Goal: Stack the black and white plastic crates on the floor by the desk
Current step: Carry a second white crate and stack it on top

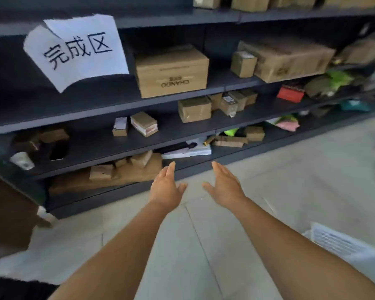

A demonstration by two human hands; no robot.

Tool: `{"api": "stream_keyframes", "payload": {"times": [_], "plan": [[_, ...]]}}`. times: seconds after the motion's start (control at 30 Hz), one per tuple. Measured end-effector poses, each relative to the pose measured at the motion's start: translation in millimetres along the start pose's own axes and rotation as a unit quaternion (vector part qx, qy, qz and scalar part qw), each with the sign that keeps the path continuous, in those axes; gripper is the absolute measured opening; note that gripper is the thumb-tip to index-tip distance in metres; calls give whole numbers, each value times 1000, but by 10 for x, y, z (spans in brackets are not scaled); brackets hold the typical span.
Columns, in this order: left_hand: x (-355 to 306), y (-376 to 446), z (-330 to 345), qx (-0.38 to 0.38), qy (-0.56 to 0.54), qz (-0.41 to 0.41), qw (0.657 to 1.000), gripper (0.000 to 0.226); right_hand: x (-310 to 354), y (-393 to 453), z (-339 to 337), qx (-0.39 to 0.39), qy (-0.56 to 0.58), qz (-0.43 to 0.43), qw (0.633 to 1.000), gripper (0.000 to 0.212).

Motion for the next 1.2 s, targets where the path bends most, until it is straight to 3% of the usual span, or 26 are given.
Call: {"api": "stream_keyframes", "payload": {"times": [0.27, 0.5, 0.67, 0.97, 1.2], "plan": [[-1793, 165, 1325, 106, 11, 131, 986, 73, -2002, -279, -706, -76, 50, 155, 984, 79], [-2926, 52, 2454, 225, 20, 225, 948, 75, -3384, -729, -972, -120, 90, 312, 938, 81], [-3437, 10, 3157, 314, 33, 274, 908, 76, -4056, -979, -1025, -144, 120, 400, 897, 79], [-4029, -116, 4182, 409, 78, 308, 856, 76, -5035, -1398, -1030, -172, 162, 552, 800, 79], [-4204, -348, 4798, 430, 106, 283, 851, 76, -5770, -1758, -931, -152, 167, 572, 789, 77]]}}
Point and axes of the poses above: each hand's wrist, its own y-axis towards the middle knuckle, its own z-axis out of the palm, x = y × z, the point moved 2 cm from there along y, towards the middle knuckle, and after that the axes turned 3 degrees about -x, right-handed, at the moved point
